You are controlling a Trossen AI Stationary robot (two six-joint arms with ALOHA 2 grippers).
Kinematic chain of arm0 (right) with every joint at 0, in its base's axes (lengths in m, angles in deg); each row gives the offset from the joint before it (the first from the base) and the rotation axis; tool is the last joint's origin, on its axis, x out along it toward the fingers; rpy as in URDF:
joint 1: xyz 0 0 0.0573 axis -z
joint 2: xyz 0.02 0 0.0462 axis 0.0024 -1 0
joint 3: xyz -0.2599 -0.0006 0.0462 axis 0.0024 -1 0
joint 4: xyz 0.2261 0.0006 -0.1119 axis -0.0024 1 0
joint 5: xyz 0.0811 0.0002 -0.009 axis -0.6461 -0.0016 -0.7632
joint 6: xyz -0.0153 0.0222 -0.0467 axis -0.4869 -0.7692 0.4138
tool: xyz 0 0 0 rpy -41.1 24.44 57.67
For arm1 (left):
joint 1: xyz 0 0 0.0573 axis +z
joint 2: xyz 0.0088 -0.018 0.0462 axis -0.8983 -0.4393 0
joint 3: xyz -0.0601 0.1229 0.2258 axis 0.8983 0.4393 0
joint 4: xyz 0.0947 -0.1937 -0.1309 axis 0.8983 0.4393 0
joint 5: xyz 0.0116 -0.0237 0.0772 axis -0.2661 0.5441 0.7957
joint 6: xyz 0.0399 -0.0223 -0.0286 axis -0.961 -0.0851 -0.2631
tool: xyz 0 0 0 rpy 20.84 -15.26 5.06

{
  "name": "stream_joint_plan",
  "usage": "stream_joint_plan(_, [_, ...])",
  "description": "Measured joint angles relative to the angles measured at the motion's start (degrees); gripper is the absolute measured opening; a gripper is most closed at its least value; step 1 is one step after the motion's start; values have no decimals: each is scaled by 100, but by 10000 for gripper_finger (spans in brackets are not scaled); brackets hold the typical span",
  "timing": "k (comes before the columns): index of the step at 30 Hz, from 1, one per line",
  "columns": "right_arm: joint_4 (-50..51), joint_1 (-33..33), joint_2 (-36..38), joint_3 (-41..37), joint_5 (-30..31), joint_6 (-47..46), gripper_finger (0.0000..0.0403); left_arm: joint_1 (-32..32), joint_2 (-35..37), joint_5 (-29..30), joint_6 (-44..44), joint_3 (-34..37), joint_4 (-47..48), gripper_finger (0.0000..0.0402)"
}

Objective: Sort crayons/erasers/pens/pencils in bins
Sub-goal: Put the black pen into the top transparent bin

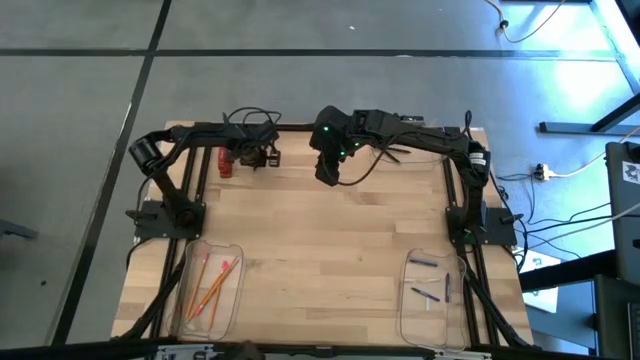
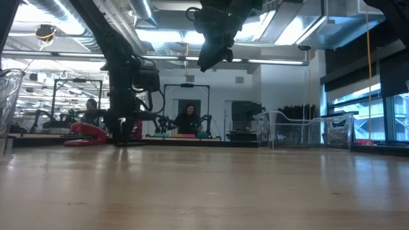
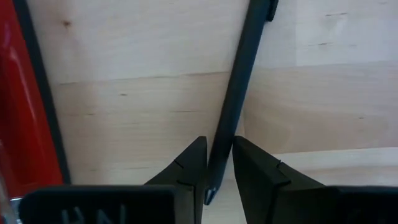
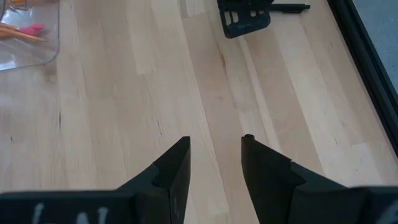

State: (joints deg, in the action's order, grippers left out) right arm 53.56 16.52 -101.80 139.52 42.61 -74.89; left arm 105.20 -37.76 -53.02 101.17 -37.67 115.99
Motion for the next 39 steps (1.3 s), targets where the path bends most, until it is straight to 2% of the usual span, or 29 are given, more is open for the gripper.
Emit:
stream_joint_plan(10, [0, 0, 0, 0, 0, -17, 140, -7, -232, -4, -396, -31, -50, 69])
stream_joint_plan(18, [7, 0, 0, 0, 0, -20, 140, -2, -241, -125, -778, -24, -37, 12])
stream_joint_plan(30, [308, 0, 55, -4, 3, 103, 140, -33, -107, -330, -1066, -10, -43, 5])
stream_joint_plan(34, [605, -15, 209, 9, 230, 105, 140, -46, 116, -714, -1191, 28, 17, 4])
stream_joint_plan(39, [858, -24, 510, 9, 685, 70, 140, -38, 415, -882, -1346, 17, -16, 4])
